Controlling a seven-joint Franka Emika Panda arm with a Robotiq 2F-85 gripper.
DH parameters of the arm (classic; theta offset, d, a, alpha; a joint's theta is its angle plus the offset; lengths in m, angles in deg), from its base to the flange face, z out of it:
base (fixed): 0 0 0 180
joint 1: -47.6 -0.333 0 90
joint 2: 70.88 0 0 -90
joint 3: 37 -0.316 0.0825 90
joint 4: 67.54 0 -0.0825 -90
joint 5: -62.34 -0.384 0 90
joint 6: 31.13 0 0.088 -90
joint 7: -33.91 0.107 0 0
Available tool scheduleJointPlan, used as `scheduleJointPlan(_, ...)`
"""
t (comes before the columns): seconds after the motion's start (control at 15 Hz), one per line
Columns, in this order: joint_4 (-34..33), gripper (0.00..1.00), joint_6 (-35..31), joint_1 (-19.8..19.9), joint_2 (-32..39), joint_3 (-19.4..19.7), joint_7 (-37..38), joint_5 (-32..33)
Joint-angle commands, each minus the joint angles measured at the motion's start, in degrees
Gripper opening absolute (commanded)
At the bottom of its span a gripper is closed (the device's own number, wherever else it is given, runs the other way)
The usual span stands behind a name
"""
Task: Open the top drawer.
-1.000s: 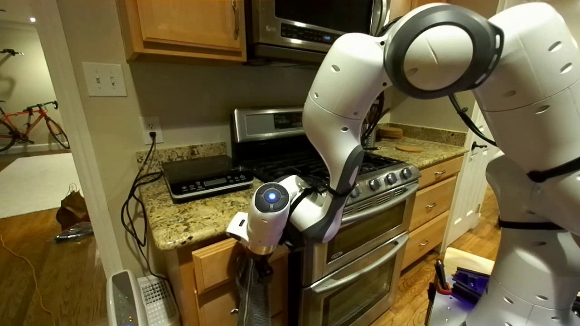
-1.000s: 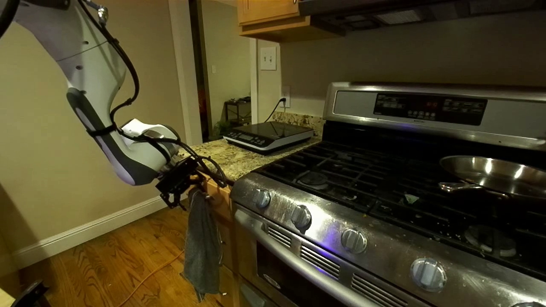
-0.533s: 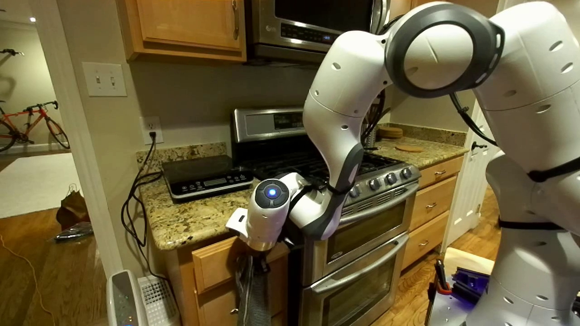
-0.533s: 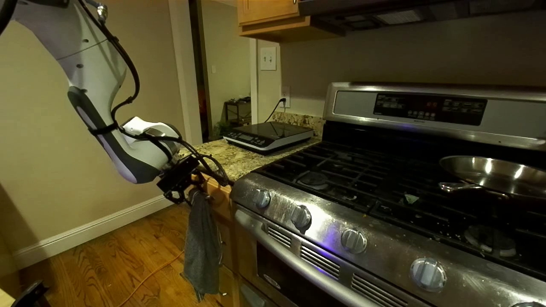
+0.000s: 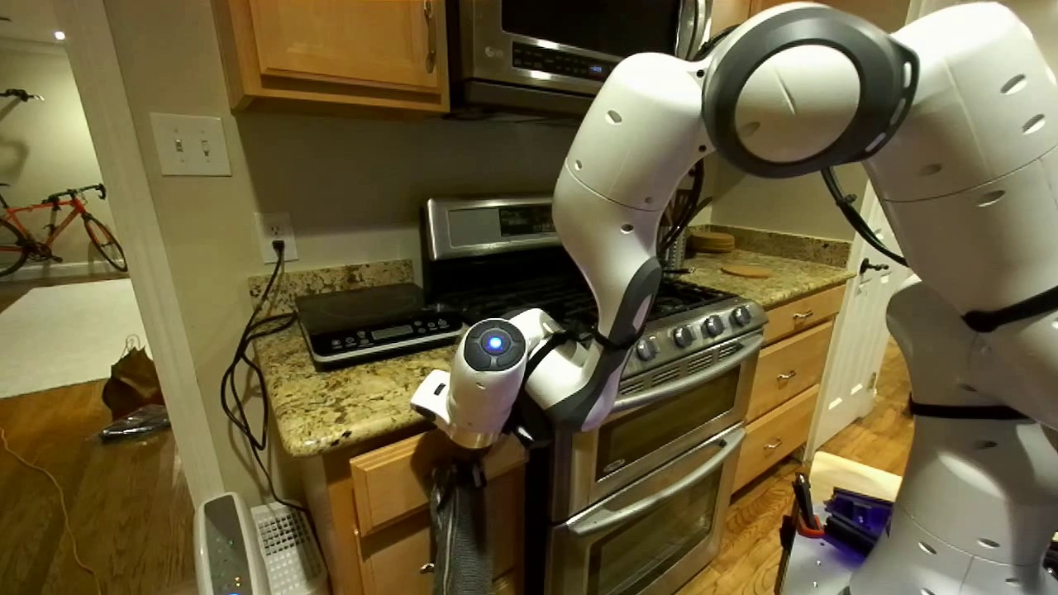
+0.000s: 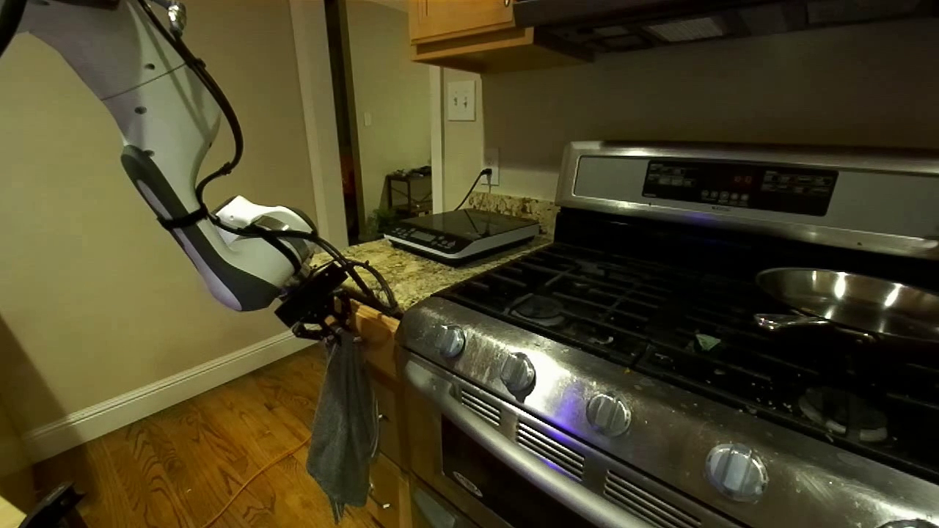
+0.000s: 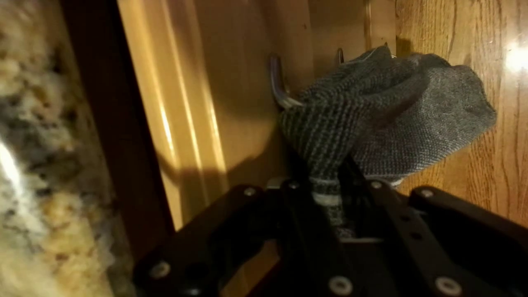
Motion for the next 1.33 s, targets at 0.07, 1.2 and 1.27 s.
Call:
scheduleJointPlan(0.07,-0.9,0.11,-1.1,0.9,2.8,0.6,1.8,-0.5)
scheduleJointPlan(1.2,3.4,0.21,0.1,-8.2,-0.7,5.6,9.7,6.4)
scheduleJointPlan(1.27,3.4,0.21,0.1,-8.2,-0.7,5.6,9.7,6.4)
